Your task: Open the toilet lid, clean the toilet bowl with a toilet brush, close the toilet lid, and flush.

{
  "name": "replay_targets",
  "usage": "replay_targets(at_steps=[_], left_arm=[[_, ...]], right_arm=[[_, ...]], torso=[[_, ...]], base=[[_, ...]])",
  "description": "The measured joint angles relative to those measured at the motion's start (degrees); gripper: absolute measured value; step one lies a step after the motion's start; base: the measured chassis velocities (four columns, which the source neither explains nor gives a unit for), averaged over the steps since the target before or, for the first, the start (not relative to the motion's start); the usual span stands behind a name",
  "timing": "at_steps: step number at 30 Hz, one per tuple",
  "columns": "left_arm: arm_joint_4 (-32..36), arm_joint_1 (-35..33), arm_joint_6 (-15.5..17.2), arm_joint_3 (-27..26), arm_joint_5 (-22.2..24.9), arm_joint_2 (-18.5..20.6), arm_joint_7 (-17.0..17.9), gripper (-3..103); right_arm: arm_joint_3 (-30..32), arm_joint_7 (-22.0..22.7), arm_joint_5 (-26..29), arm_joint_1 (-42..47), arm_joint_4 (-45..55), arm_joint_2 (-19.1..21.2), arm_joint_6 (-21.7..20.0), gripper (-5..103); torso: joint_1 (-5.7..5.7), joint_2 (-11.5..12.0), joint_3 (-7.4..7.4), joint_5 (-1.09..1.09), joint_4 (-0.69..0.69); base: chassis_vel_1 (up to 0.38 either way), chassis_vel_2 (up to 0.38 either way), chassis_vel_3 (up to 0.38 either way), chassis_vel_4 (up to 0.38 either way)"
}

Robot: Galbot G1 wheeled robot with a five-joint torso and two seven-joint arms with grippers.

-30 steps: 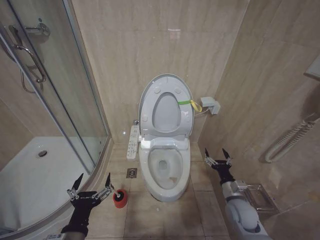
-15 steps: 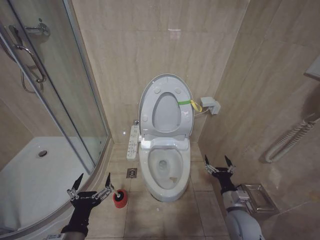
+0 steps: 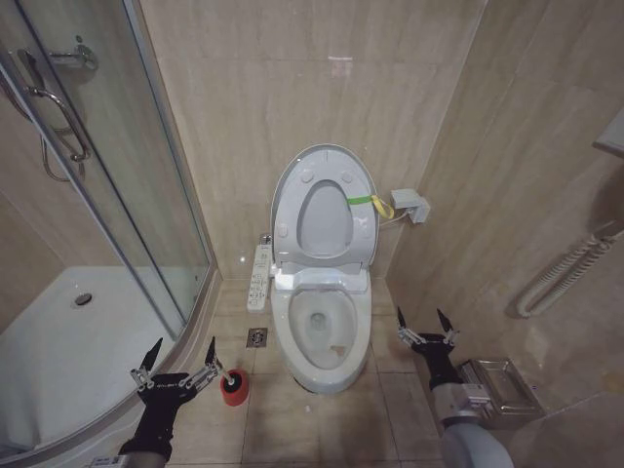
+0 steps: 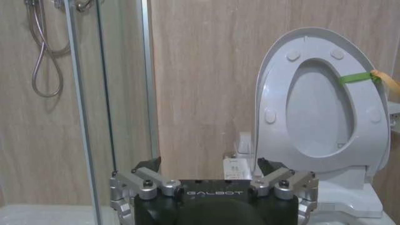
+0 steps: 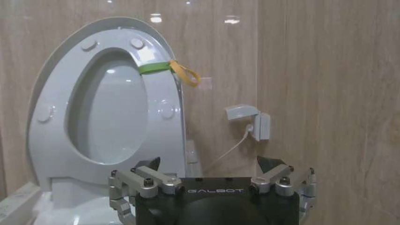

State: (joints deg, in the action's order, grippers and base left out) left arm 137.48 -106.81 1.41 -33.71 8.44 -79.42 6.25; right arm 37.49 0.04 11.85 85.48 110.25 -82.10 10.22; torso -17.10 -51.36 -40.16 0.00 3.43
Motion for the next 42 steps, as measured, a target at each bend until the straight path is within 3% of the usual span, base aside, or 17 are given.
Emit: replay_targets(at_steps=[42], left_arm=[[0.0,0.0,0.0,0.0,0.0,0.0,0.0,100]], right_arm=[[-1.27,-5.07,0.78,0.03,1.44,-0.67,0.04,100]], torso=[[0.0,0.0,0.0,0.0,0.0]], base=[[0.0,0.0,0.0,0.0]])
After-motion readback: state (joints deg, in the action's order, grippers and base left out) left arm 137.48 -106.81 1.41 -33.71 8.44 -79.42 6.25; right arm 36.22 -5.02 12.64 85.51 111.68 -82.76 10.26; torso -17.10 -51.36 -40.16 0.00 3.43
